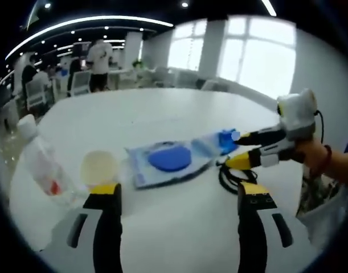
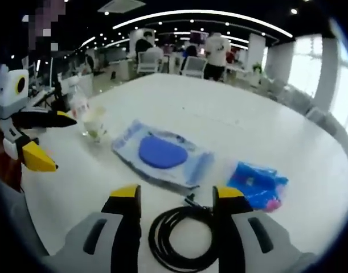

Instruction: Arrange the tabletop items into an orderly group along one side of the table until the central work area is clear of visible clutter.

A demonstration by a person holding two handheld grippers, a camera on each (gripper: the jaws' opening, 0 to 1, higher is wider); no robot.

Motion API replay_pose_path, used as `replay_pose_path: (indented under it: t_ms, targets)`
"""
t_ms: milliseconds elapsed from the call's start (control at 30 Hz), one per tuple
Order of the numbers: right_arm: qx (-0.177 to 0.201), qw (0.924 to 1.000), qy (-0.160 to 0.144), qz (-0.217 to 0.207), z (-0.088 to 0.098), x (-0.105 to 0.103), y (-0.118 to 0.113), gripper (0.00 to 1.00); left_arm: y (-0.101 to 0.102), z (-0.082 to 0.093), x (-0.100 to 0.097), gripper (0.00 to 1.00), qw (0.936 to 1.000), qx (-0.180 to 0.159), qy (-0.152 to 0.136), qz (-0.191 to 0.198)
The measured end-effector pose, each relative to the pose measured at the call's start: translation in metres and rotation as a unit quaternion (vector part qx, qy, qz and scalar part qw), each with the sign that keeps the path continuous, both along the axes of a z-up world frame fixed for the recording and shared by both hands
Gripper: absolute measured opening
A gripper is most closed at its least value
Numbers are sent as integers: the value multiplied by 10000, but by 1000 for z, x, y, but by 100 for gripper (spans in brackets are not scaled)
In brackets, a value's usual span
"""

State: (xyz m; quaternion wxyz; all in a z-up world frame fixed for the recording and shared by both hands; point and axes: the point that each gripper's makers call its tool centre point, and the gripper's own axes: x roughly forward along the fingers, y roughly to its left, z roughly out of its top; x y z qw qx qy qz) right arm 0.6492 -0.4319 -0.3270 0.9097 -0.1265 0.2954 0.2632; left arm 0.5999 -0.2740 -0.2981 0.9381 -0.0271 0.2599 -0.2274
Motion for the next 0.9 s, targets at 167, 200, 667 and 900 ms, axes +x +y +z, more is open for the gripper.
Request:
replay_pose_path:
  t_ms: [167, 200, 667, 900]
  targets:
    - [111, 9999, 91, -96, -5, 8, -2, 48, 1, -14, 15, 72, 9989, -166, 38, 427]
    - [206, 9995, 163, -150, -8, 10, -2, 47, 1, -16, 19, 69, 9982, -219, 29, 551]
    - [624, 9932, 594, -787, -33, 33, -14, 34, 20, -46, 56, 44, 9889, -292, 7, 1459]
    - [685, 9909, 765, -874, -44, 36, -15, 30, 20, -59, 66, 39, 9852, -494, 66, 1638]
